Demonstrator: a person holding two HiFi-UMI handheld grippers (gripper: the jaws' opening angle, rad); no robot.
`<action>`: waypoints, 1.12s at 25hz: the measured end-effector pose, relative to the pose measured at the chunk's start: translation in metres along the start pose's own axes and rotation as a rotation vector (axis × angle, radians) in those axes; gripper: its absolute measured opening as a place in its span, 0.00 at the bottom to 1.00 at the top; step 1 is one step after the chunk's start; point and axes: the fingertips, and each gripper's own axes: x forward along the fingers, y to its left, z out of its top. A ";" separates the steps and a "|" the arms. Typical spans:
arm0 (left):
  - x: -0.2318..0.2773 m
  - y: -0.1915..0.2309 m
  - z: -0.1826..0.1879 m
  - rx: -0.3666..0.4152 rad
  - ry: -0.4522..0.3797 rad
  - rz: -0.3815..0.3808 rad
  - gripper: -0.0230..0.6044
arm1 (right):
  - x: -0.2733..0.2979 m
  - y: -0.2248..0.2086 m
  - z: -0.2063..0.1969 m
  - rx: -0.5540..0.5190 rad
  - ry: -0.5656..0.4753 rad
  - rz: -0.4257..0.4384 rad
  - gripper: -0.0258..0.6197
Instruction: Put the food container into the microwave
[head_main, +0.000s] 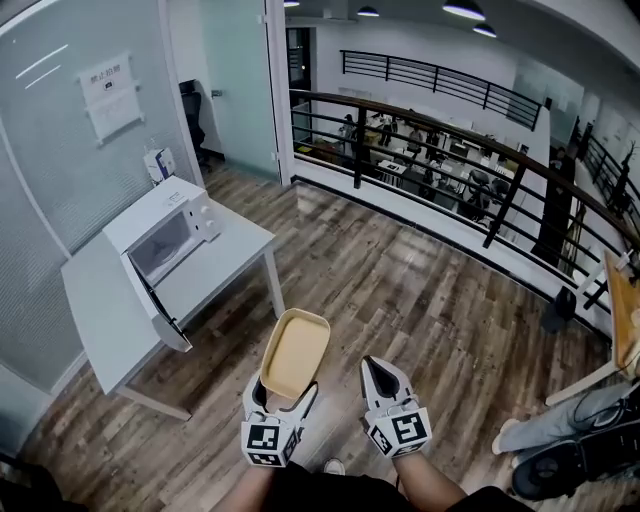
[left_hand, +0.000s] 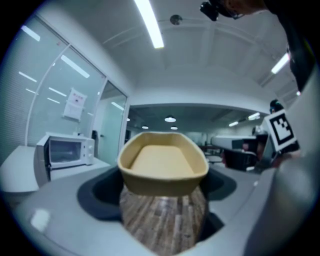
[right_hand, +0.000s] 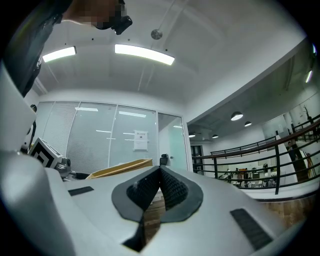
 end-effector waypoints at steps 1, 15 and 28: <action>0.003 0.005 0.000 0.000 -0.001 0.010 0.79 | 0.006 0.000 0.000 -0.001 -0.002 0.010 0.04; 0.057 0.097 0.004 -0.010 0.000 0.082 0.79 | 0.123 0.007 -0.023 -0.005 0.029 0.105 0.04; 0.103 0.192 0.020 0.062 -0.010 0.088 0.79 | 0.248 0.037 -0.018 -0.005 0.014 0.128 0.04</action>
